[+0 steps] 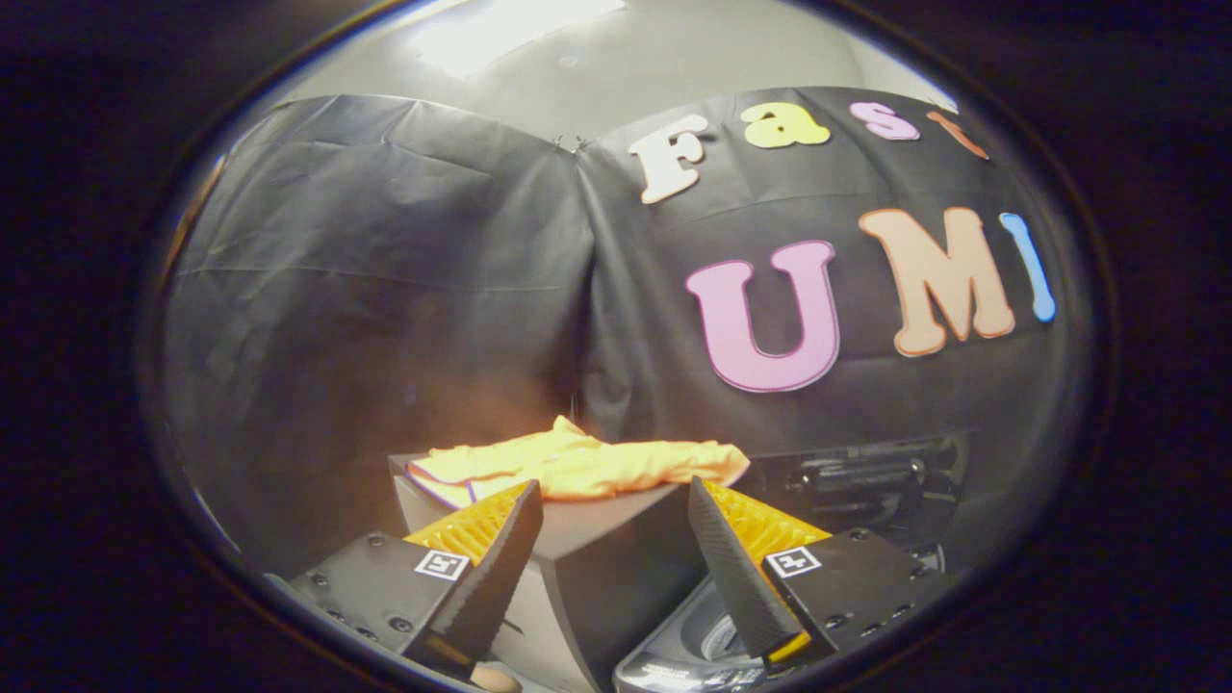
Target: Put the clothes into the washing machine and then close the washing machine lid.
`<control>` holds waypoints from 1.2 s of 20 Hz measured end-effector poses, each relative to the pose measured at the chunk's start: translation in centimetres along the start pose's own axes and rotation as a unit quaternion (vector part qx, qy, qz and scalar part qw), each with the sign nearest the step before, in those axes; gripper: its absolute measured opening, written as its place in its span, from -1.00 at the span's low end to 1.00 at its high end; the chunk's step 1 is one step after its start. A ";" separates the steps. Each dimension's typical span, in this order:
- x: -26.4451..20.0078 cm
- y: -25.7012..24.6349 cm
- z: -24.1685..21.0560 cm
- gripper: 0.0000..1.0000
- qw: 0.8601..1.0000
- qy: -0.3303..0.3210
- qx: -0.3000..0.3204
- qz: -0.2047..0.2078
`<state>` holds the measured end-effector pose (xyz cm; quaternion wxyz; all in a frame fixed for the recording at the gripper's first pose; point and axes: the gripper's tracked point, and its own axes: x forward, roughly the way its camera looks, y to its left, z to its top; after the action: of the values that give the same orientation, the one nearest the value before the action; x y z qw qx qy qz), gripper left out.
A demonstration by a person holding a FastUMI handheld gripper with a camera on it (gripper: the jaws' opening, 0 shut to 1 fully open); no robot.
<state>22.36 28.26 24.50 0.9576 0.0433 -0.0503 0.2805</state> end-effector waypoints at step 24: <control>15.1 4.2 -8.7 0.39 0.939 0.338 0.006 -0.066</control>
<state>33.38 40.79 17.88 0.9342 -0.0453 0.2811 0.2148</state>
